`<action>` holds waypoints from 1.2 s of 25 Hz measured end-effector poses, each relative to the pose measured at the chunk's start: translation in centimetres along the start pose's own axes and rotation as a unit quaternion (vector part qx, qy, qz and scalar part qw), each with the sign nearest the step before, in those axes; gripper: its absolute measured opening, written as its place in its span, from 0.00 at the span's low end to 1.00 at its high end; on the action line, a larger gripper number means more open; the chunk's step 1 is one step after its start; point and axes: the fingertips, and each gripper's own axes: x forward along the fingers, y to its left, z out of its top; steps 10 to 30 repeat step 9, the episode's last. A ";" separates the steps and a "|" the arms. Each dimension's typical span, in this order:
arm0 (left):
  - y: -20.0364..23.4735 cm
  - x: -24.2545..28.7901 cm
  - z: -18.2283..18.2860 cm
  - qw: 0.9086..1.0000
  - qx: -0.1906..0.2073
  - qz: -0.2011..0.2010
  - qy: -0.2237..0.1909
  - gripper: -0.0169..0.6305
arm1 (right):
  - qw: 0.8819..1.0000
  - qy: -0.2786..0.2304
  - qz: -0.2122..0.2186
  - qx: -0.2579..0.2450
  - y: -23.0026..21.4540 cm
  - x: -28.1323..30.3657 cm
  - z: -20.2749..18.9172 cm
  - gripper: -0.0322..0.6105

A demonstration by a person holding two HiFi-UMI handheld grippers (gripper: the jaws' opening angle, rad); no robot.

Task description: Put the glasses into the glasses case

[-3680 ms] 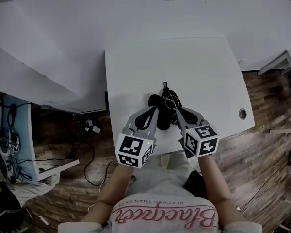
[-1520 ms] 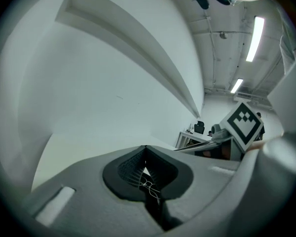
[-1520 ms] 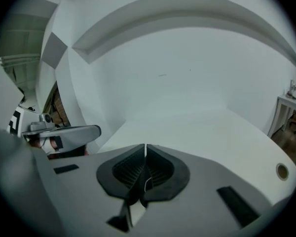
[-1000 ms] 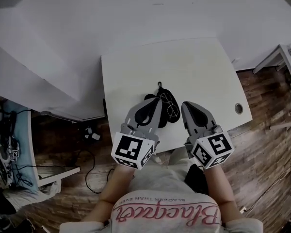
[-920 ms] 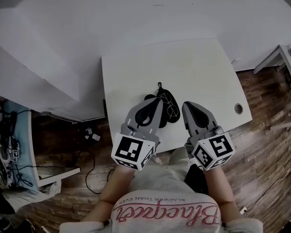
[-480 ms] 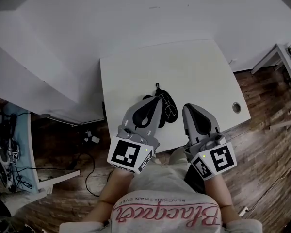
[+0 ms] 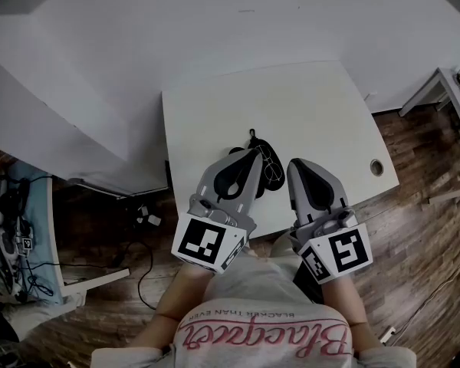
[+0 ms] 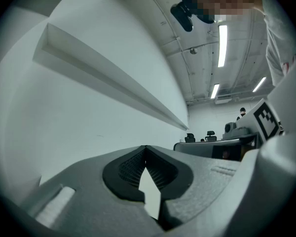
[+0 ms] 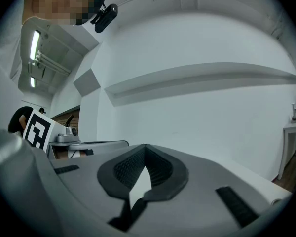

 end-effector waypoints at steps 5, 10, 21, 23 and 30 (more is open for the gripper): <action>-0.2 -0.3 0.2 1.000 0.004 -0.005 -0.001 0.03 | 1.000 -0.004 0.005 0.000 0.6 0.0 0.2 0.06; -0.5 -0.4 0.3 1.000 0.005 -0.013 0.001 0.03 | 1.000 0.000 0.005 -0.006 0.8 -0.1 0.4 0.06; -0.5 -0.4 0.3 1.000 0.005 -0.013 0.001 0.03 | 1.000 0.000 0.005 -0.006 0.8 -0.1 0.4 0.06; -0.5 -0.4 0.3 1.000 0.005 -0.013 0.001 0.03 | 1.000 0.000 0.005 -0.006 0.8 -0.1 0.4 0.06; -0.5 -0.4 0.3 1.000 0.005 -0.013 0.001 0.03 | 1.000 0.000 0.005 -0.006 0.8 -0.1 0.4 0.06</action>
